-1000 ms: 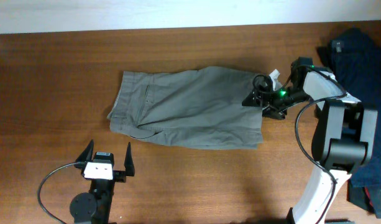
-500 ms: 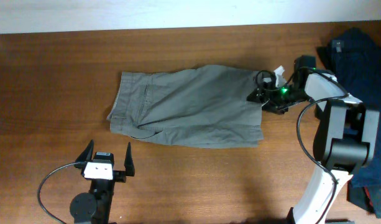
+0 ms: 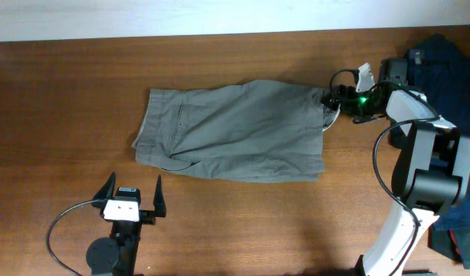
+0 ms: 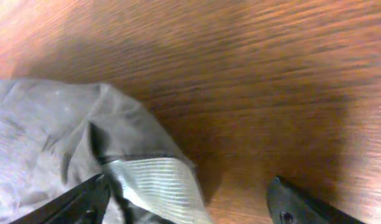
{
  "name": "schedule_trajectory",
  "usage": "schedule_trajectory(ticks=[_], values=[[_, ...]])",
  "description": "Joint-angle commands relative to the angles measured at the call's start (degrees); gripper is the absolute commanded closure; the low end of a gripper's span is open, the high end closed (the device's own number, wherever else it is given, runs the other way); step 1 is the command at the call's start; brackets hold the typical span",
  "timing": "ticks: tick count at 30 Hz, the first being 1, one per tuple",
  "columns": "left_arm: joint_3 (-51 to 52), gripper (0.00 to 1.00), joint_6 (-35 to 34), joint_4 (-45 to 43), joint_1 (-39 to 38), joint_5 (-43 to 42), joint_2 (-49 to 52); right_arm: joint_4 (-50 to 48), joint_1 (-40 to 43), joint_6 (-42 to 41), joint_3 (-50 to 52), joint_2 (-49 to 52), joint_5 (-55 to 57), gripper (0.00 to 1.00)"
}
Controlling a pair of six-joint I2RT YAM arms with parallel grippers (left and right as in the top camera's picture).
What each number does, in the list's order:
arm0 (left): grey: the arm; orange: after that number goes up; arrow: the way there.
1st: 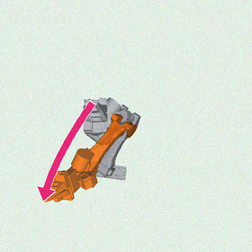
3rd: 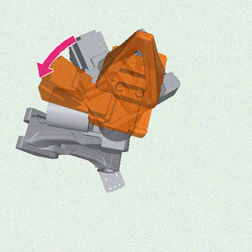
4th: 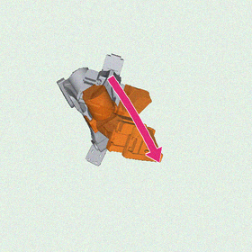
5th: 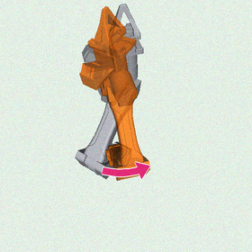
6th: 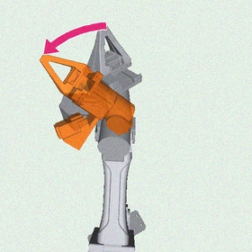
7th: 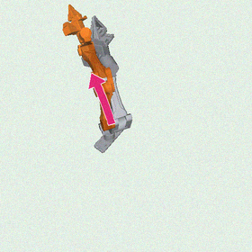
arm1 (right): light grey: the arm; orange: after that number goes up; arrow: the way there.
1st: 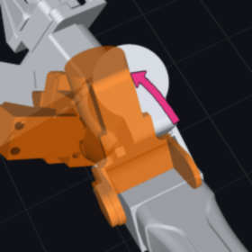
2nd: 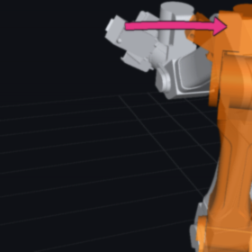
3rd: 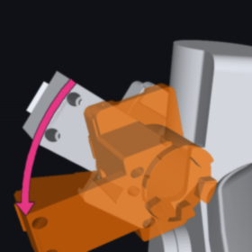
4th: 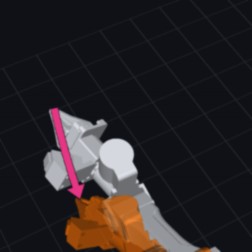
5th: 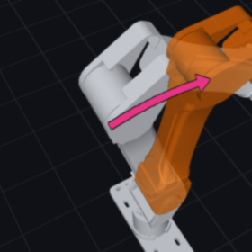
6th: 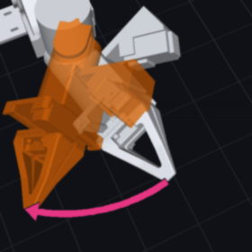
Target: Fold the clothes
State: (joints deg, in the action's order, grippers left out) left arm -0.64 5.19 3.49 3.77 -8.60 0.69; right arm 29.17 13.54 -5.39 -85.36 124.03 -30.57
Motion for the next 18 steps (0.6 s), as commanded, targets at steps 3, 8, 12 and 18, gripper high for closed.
schedule_trajectory(ticks=[3, 8, 12, 18], values=[[0.13, 0.01, 0.92, 0.42, -0.02, 0.0, -0.33, 4.37, 0.83, -1.11, -4.74, 2.97, 5.6, 0.1], [0.13, 0.01, 0.92, 0.42, -0.02, 0.0, -0.33, 12.24, 0.83, -1.11, -13.05, 2.95, 5.57, 0.04], [0.13, 0.01, 0.92, 0.42, -0.02, 0.0, -0.33, 21.05, 0.83, -1.09, -21.97, 2.95, 5.79, 0.01], [0.11, 0.01, 0.87, -0.48, -0.02, -2.16, -0.35, 30.21, 0.83, -1.11, -33.55, 2.95, 5.77, 0.01]])
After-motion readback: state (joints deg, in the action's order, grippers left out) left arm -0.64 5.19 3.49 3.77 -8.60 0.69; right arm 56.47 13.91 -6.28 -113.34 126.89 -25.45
